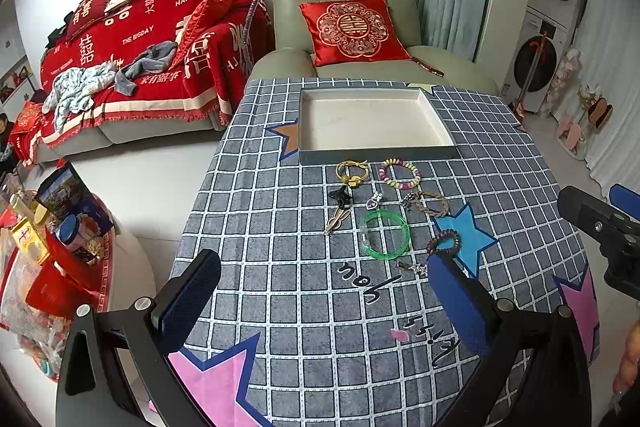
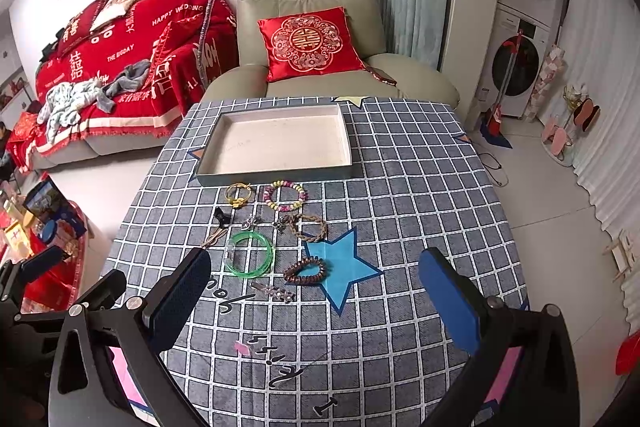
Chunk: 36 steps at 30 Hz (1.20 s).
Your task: Organize jewelry
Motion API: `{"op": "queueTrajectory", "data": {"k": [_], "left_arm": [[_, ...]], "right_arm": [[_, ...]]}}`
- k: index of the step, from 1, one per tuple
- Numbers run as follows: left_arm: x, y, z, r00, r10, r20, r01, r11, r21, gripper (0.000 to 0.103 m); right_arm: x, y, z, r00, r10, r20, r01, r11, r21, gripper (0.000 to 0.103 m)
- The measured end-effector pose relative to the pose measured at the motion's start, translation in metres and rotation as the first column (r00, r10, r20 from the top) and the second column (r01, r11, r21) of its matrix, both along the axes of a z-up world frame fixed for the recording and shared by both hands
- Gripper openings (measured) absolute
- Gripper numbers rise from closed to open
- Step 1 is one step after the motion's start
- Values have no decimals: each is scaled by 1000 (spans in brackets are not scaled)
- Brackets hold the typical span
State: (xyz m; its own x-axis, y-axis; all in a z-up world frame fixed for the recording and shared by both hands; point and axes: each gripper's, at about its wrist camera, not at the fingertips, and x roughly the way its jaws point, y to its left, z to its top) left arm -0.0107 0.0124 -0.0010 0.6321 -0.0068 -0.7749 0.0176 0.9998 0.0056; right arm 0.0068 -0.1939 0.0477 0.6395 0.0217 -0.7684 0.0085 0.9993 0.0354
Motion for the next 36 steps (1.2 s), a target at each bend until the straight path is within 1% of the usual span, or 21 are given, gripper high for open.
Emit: {"op": "queueTrajectory", "data": {"k": [18, 27, 30, 33, 36], "left_arm": [[0, 0, 0, 1000, 0, -2, 0, 1000, -1, 103], [-1, 2, -7, 1000, 0, -16, 0, 1000, -3, 103], [2, 3, -9, 1000, -3, -25, 3, 1000, -5, 103], [7, 5, -11, 999, -10, -42, 10, 1000, -5, 103], [14, 9, -20, 996, -22, -87, 20, 1000, -22, 103]], "right_arm": [[-1, 3, -2, 1000, 0, -4, 0, 1000, -1, 103], [-1, 3, -2, 1000, -1, -8, 1, 1000, -1, 103], [-2, 3, -9, 1000, 0, -24, 0, 1000, 8, 103], [1, 1, -16, 998, 3, -60, 0, 999, 39, 103], [3, -1, -24, 995, -5, -98, 12, 997, 70, 103]]}}
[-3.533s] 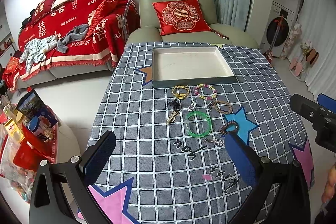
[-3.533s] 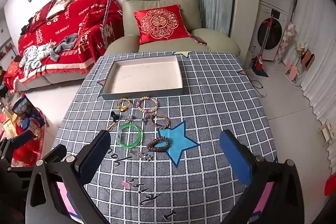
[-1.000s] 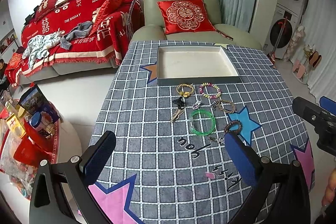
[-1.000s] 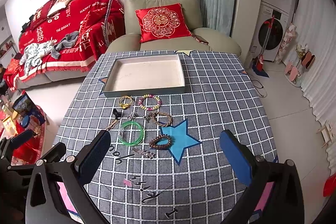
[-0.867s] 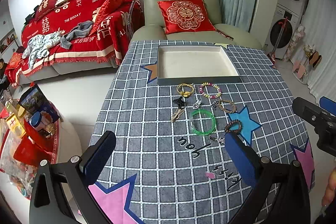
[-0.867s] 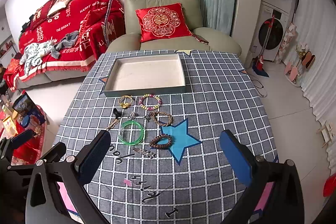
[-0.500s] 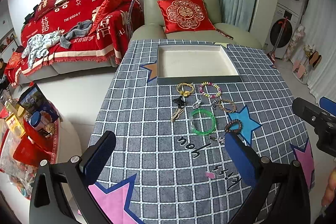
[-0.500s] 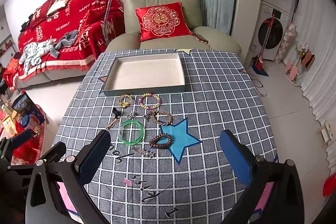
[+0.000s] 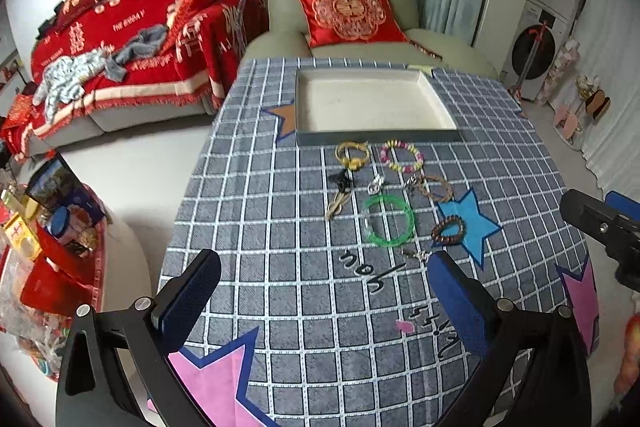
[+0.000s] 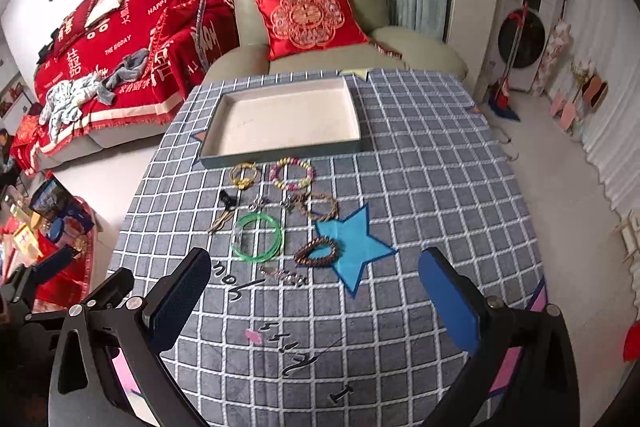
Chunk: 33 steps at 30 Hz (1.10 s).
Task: Organize jewelry
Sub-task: 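Grasp the green bangle with the left tool while the right tool grasps the brown coiled hair tie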
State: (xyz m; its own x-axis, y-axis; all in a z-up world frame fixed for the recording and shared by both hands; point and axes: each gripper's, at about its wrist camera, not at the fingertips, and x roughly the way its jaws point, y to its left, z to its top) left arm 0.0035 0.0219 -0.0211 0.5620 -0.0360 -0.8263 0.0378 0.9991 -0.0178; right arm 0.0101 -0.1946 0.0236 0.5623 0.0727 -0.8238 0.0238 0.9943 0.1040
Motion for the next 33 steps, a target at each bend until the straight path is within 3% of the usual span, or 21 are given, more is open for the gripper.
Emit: {"op": "queueTrajectory", "data": {"k": [9, 14, 19, 29, 33], "left_arm": [[27, 12, -30, 991, -49, -127, 46, 999, -30, 103], [45, 14, -57, 973, -76, -218, 64, 996, -62, 103], [63, 11, -81, 956, -55, -288, 25, 994, -104, 103], [100, -9, -113, 934, 15, -358, -66, 989, -131, 103], [112, -19, -126, 925, 30, -380, -84, 989, -126, 97]], "right_arm": [[20, 0, -38, 976, -26, -216, 34, 999, 34, 103], [25, -5, -60, 956, -73, -285, 74, 997, -6, 103], [40, -19, -83, 933, -97, -347, 99, 995, -11, 103], [93, -24, -128, 908, 14, -418, -39, 998, -52, 103], [110, -28, -146, 893, 50, -448, -74, 997, -36, 102]]}}
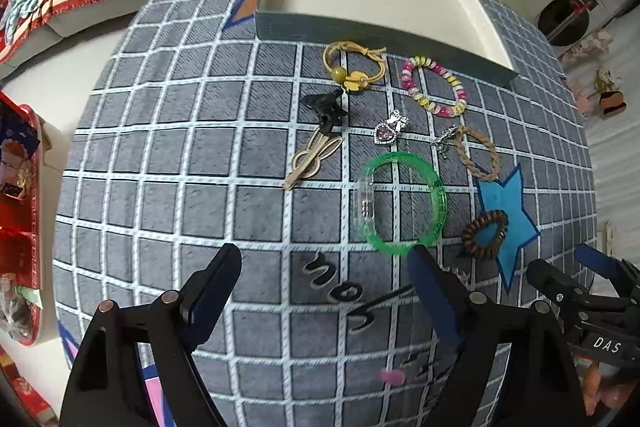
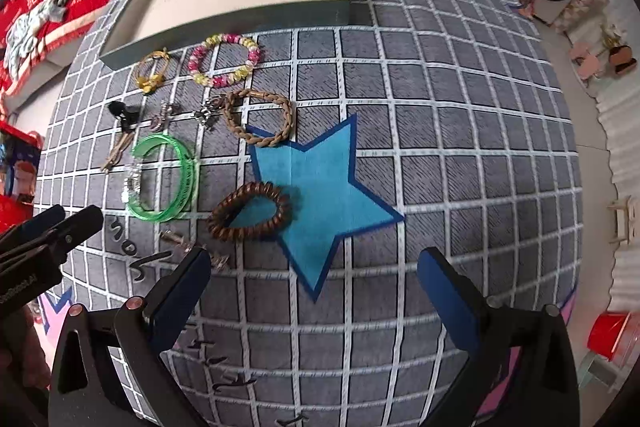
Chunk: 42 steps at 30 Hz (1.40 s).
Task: Organize jewelry
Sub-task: 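Grasp the green bangle with the left tool while the right tool grasps the brown coiled hair tie, then carry the bangle and coiled hair tie with both tools into the white tray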
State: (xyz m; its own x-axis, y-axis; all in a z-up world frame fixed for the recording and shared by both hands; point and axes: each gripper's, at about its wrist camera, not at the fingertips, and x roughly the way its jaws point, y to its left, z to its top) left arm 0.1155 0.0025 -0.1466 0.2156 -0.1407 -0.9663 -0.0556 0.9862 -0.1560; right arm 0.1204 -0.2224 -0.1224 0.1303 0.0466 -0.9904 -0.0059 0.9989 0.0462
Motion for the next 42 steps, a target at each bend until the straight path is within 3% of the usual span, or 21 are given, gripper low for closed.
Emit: {"op": "queueTrajectory", "data": {"k": [3, 7, 9, 12, 15, 19, 20, 22, 23, 33, 42], "left_arm": [[9, -6, -9, 1000, 19, -9, -19, 1000, -4, 90], [17, -14, -17, 1000, 18, -13, -18, 1000, 0, 89], [20, -20, -20, 1000, 13, -14, -13, 1000, 9, 89], [25, -27, -28, 1000, 4, -29, -3, 1000, 14, 77], [28, -33, -33, 999, 13, -38, -12, 1000, 16, 76], [23, -34, -34, 1000, -16, -19, 17, 998, 59, 60], [23, -36, -34, 1000, -22, -14, 23, 998, 66, 55], [24, -39, -35, 999, -38, -6, 38, 997, 73, 26], [26, -42, -36, 999, -48, -6, 48, 997, 63, 25], [20, -39, -22, 997, -73, 15, 73, 997, -15, 25], [36, -29, 24, 992, -84, 95, 87, 996, -36, 25]], "right_arm": [[12, 1, -12, 999, 33, -22, -33, 999, 1, 94], [27, 5, -23, 996, 86, -30, -86, 996, 17, 89], [32, 11, -27, 992, 118, -35, -118, 993, 19, 78], [39, 22, -34, 986, 157, -49, -156, 987, 26, 67], [43, 31, -43, 983, 171, -64, -170, 985, 21, 56], [46, 40, -47, 985, 159, -65, -158, 987, 11, 45], [44, 44, -48, 985, 158, -64, -158, 987, 5, 39], [44, 45, -50, 986, 153, -62, -153, 988, 7, 23], [45, 45, -50, 987, 147, -65, -146, 989, 16, 16], [50, -8, -20, 995, 72, -68, -62, 988, 144, 14], [76, -44, 34, 1000, 27, -7, -25, 977, 210, 14]]}}
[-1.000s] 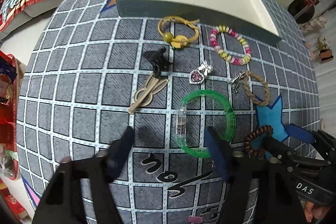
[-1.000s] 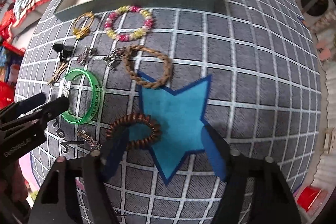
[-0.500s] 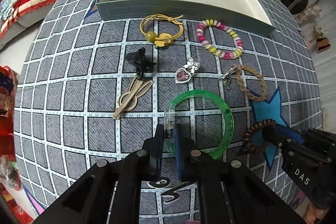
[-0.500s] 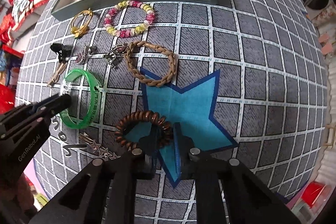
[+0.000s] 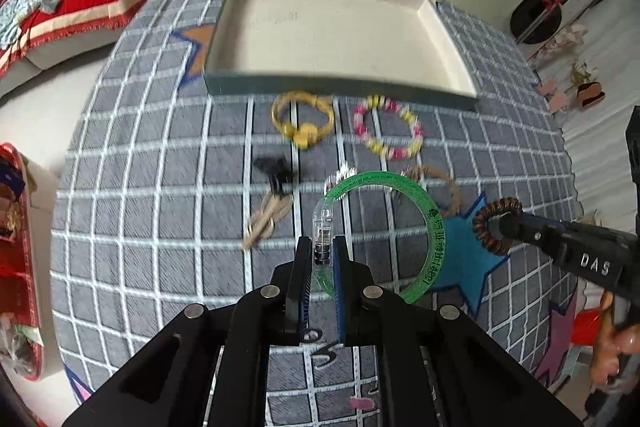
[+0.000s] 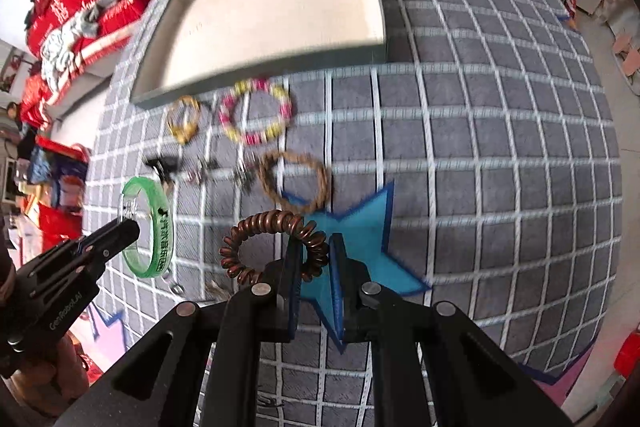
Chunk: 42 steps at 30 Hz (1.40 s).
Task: Organize jewelry
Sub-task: 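Carry the bangle and coiled hair tie with both tools into the white tray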
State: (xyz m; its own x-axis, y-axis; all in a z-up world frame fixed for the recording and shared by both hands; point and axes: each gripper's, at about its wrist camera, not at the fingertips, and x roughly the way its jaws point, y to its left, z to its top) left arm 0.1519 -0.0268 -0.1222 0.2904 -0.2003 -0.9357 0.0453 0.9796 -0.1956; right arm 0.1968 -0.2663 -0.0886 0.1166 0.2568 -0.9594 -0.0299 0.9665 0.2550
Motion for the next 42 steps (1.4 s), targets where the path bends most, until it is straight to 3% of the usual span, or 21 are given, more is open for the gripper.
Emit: {"op": "queueTrajectory", "data": {"k": [7, 16, 24, 36, 42], "left_arm": [[23, 35, 31, 998, 31, 63, -30, 999, -12, 25], [93, 40, 42, 987, 33, 154, -40, 998, 40, 25], [157, 35, 10, 985, 106, 137, -115, 991, 62, 25], [210, 10, -42, 993, 33, 114, -55, 978, 199, 25], [212, -3, -44, 989, -39, 140, -3, 958, 288, 25]], "right_arm": [[43, -3, 32, 996, -26, 85, 23, 999, 33, 14], [115, 14, 26, 990, -29, 141, 24, 999, 44, 14], [170, 16, -12, 991, -63, 120, 58, 997, 46, 14], [213, 21, -62, 988, -56, 146, 57, 998, 2, 14], [217, 29, -66, 987, -12, 158, 18, 999, -36, 15]]}}
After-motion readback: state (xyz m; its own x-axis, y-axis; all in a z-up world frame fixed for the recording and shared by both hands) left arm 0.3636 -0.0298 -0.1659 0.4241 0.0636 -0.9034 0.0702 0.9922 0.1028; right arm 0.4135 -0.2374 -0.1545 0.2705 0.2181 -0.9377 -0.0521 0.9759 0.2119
